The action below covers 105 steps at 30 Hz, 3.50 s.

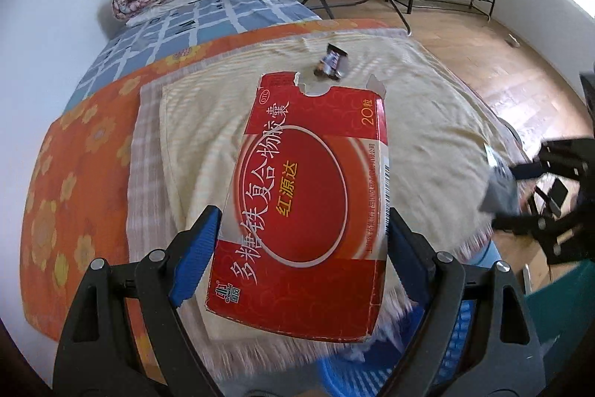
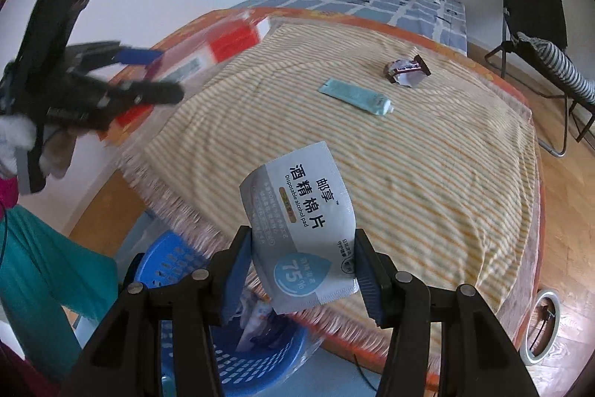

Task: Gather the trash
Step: 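Carry red pack and wipe packet over the blue basket and open both tools, then move both open tools back over the bed toward the blue tube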

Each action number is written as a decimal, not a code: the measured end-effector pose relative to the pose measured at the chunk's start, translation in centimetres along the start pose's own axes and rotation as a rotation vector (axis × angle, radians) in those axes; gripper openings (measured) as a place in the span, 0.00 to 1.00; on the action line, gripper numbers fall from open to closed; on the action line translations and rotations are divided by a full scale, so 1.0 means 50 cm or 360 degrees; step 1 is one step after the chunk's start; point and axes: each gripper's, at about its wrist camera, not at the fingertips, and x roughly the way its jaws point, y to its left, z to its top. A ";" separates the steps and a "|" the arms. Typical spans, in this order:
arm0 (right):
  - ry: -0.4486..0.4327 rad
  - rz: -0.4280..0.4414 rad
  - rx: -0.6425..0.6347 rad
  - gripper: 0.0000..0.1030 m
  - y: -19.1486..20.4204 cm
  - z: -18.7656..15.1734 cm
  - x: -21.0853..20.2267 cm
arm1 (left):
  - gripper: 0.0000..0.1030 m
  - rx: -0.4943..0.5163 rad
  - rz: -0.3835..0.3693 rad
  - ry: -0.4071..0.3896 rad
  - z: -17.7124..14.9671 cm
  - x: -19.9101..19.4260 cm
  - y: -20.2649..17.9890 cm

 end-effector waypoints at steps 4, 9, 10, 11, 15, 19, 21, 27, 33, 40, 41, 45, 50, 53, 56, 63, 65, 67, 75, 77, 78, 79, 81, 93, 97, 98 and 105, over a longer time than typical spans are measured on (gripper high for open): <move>0.0001 0.0011 0.0005 0.53 0.025 -0.030 -0.011 | 0.85 -0.0015 -0.0041 0.0030 -0.069 -0.030 -0.022; 0.0019 0.0015 0.0016 0.53 0.046 -0.072 -0.015 | 0.85 -0.0013 -0.0078 0.0067 -0.140 -0.047 -0.055; 0.0021 0.0018 0.0022 0.53 0.049 -0.081 -0.016 | 0.85 -0.0012 -0.0082 0.0069 -0.148 -0.049 -0.060; 0.0022 0.0022 0.0028 0.53 0.051 -0.086 -0.017 | 0.85 0.0000 -0.0085 0.0074 -0.164 -0.053 -0.070; 0.0037 0.0037 0.0048 0.53 0.062 -0.116 -0.014 | 0.85 0.0024 -0.0129 0.0107 -0.209 -0.058 -0.102; 0.0065 0.0049 0.0042 0.54 0.077 -0.142 -0.007 | 0.85 0.0058 -0.0185 0.0153 -0.253 -0.060 -0.135; 0.0081 0.0060 0.0044 0.54 0.085 -0.156 -0.001 | 0.85 0.0071 -0.0214 0.0190 -0.275 -0.055 -0.151; 0.0147 0.0076 0.0030 0.54 0.107 -0.186 0.024 | 0.85 0.0105 -0.0246 0.0277 -0.318 -0.033 -0.175; 0.0193 0.0094 0.0025 0.54 0.116 -0.200 0.045 | 0.85 0.0126 -0.0278 0.0365 -0.348 -0.008 -0.186; 0.0231 0.0101 0.0002 0.56 0.129 -0.208 0.067 | 0.86 0.0161 -0.0277 0.0424 -0.360 0.021 -0.202; 0.0235 0.0102 0.0001 0.57 0.129 -0.209 0.070 | 0.86 0.0163 -0.0276 0.0427 -0.359 0.023 -0.202; 0.0254 0.0106 0.0004 0.62 0.129 -0.210 0.080 | 0.86 0.0152 -0.0274 0.0421 -0.352 0.028 -0.201; 0.0271 0.0128 0.0024 0.67 0.128 -0.209 0.091 | 0.86 0.0135 -0.0270 0.0421 -0.350 0.030 -0.197; 0.0278 0.0123 0.0022 0.69 0.128 -0.210 0.094 | 0.86 0.0135 -0.0268 0.0419 -0.346 0.029 -0.196; 0.0281 0.0119 0.0028 0.71 0.126 -0.209 0.096 | 0.86 0.0135 -0.0268 0.0418 -0.346 0.029 -0.196; 0.0269 0.0096 0.0055 0.80 0.118 -0.206 0.095 | 0.86 0.0130 -0.0262 0.0403 -0.342 0.029 -0.198; 0.0267 0.0090 0.0066 0.80 0.114 -0.205 0.094 | 0.86 0.0123 -0.0258 0.0396 -0.340 0.028 -0.197; 0.0258 0.0086 0.0078 0.80 0.110 -0.205 0.091 | 0.86 0.0119 -0.0254 0.0390 -0.336 0.027 -0.197; 0.0189 0.0054 0.0139 0.81 0.091 -0.192 0.068 | 0.86 0.0108 -0.0249 0.0344 -0.315 0.019 -0.199; 0.0164 0.0047 0.0162 0.82 0.084 -0.187 0.061 | 0.86 0.0106 -0.0247 0.0328 -0.307 0.017 -0.199; 0.0149 0.0041 0.0176 0.82 0.080 -0.184 0.057 | 0.86 0.0103 -0.0247 0.0321 -0.303 0.016 -0.200; 0.0136 0.0036 0.0190 0.82 0.076 -0.181 0.053 | 0.86 0.0100 -0.0249 0.0315 -0.300 0.016 -0.200; 0.0109 0.0040 0.0219 0.82 0.066 -0.173 0.044 | 0.86 0.0099 -0.0252 0.0305 -0.292 0.015 -0.202; -0.0017 -0.0033 0.0367 0.83 -0.005 -0.122 0.009 | 0.86 0.0113 -0.0243 0.0201 -0.197 0.004 -0.185; -0.0042 -0.0065 0.0427 0.84 -0.036 -0.104 0.005 | 0.86 0.0146 -0.0218 0.0155 -0.147 0.014 -0.170; -0.0044 -0.0071 0.0431 0.84 -0.040 -0.099 0.006 | 0.86 0.0144 -0.0219 0.0146 -0.138 0.016 -0.166; -0.0099 -0.0129 0.0430 0.84 -0.066 -0.054 0.005 | 0.86 0.0128 -0.0225 0.0051 -0.055 0.043 -0.133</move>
